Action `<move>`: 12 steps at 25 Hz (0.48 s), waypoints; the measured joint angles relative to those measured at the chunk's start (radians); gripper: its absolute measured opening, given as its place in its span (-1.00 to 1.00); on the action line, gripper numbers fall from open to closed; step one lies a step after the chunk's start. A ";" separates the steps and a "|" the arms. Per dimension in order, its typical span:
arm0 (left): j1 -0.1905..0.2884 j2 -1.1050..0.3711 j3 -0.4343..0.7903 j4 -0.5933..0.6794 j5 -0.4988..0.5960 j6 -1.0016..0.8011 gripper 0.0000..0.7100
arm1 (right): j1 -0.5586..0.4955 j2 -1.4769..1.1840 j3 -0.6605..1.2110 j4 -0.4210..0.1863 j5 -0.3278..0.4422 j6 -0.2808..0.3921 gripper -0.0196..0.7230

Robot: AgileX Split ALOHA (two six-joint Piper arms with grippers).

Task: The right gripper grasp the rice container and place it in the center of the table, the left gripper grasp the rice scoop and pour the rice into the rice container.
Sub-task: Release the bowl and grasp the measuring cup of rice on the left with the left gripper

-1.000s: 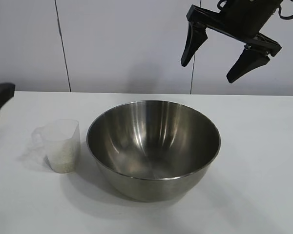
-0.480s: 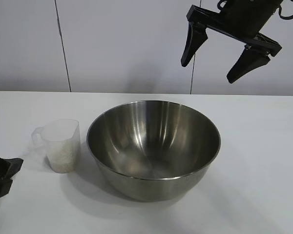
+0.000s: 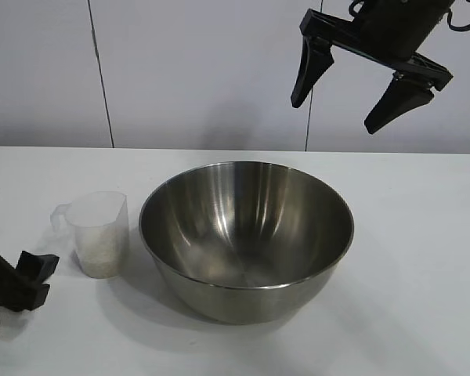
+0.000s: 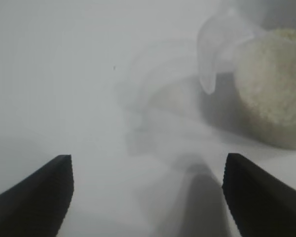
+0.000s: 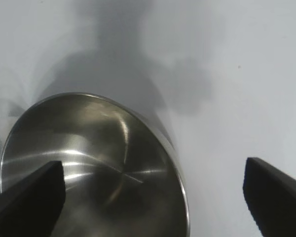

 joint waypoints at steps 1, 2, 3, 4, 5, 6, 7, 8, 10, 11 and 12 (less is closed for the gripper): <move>0.000 0.000 -0.011 0.000 0.000 0.000 0.67 | 0.000 0.000 0.000 -0.001 0.000 0.000 0.88; 0.004 0.000 -0.021 0.000 0.000 0.000 0.67 | 0.000 0.000 0.000 -0.001 0.000 0.000 0.88; 0.009 0.000 -0.030 0.003 0.000 0.000 0.67 | 0.000 0.000 0.000 -0.001 0.000 0.000 0.88; 0.016 0.000 -0.036 0.003 0.000 0.000 0.67 | 0.000 0.000 0.000 -0.001 0.000 0.000 0.88; 0.023 0.000 -0.040 0.003 0.000 0.000 0.67 | 0.000 0.000 0.000 -0.001 0.000 0.000 0.88; 0.031 0.000 -0.047 0.003 0.000 0.000 0.67 | 0.000 0.000 0.000 -0.001 0.000 0.000 0.88; 0.039 0.000 -0.051 0.003 0.000 0.000 0.67 | 0.000 0.000 0.000 -0.001 -0.001 0.000 0.88; 0.046 0.000 -0.053 0.003 0.000 -0.001 0.67 | 0.000 0.000 0.000 -0.001 -0.001 0.000 0.88; 0.054 0.000 -0.054 0.003 0.000 -0.004 0.67 | 0.000 0.000 0.000 -0.001 -0.001 0.000 0.88; 0.055 0.000 -0.054 0.008 0.000 -0.005 0.67 | 0.000 0.000 0.000 -0.001 -0.001 0.000 0.88; 0.056 0.000 -0.054 0.016 0.000 -0.006 0.67 | 0.000 0.000 0.000 -0.001 -0.001 0.000 0.88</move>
